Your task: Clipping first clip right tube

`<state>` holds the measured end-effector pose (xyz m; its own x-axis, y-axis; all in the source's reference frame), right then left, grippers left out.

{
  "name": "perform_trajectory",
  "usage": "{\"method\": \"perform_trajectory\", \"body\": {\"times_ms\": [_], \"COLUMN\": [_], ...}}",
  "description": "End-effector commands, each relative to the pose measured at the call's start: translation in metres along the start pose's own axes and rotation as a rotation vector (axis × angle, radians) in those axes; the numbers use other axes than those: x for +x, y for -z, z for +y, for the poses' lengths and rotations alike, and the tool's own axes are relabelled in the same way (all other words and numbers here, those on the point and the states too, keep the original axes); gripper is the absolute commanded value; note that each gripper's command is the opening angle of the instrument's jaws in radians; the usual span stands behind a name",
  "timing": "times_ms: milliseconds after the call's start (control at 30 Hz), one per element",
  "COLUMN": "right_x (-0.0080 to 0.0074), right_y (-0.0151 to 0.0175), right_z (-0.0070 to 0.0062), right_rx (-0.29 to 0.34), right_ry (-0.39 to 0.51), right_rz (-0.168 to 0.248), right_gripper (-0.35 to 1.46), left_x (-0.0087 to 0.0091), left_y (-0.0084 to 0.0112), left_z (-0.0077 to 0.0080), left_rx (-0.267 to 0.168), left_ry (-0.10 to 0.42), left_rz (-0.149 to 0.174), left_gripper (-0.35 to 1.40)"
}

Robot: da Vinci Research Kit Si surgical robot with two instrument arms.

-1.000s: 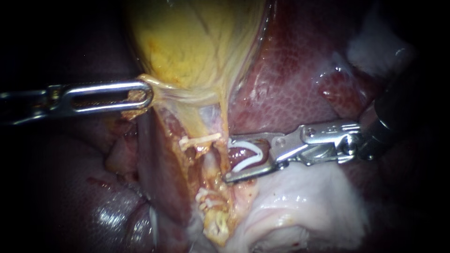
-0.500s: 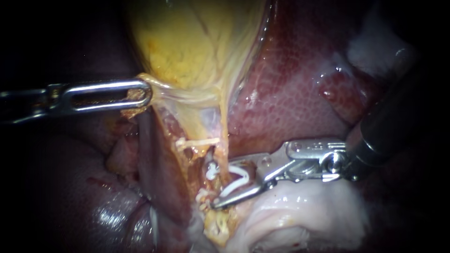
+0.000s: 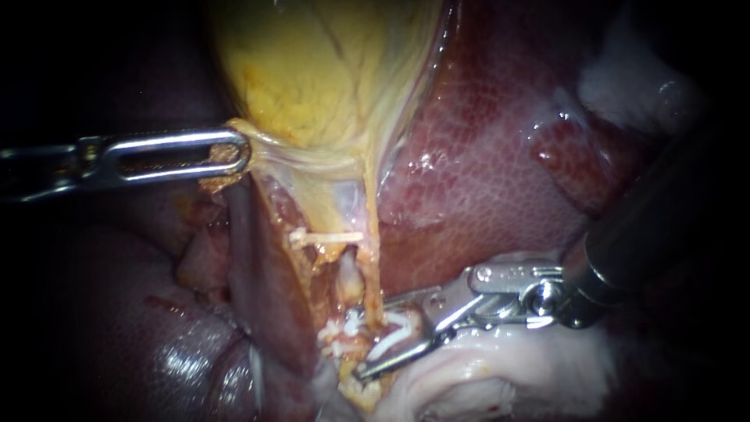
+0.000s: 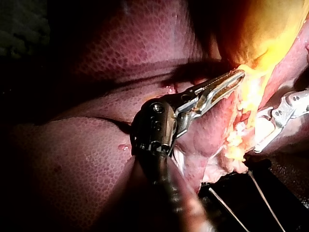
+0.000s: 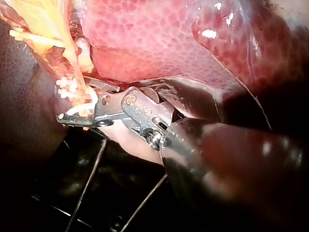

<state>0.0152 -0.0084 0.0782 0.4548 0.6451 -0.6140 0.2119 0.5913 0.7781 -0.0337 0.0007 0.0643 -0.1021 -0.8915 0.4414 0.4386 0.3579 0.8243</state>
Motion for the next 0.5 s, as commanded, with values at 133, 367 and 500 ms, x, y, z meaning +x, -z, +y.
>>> {"method": "perform_trajectory", "body": {"times_ms": [133,367,500], "right_x": [-0.0005,-0.0005,-0.0005], "right_y": [0.0001,0.0003,0.0004], "right_z": [0.0001,0.0,0.0], "right_rx": [-0.002,0.03,0.054], "right_ry": [-0.015,-0.047,-0.054], "right_rz": [-0.004,0.033,0.031], "right_gripper": [0.54,0.53,0.48], "left_x": [-0.0001,-0.0001,-0.0001], "left_y": [0.0002,0.0002,0.0002], "left_z": [0.0007,0.0013,0.0014], "left_rx": [-0.004,-0.006,-0.007], "left_ry": [0.0,0.0,0.0], "left_rz": [-0.002,-0.003,-0.003], "left_gripper": [-0.35,-0.35,-0.35]}}
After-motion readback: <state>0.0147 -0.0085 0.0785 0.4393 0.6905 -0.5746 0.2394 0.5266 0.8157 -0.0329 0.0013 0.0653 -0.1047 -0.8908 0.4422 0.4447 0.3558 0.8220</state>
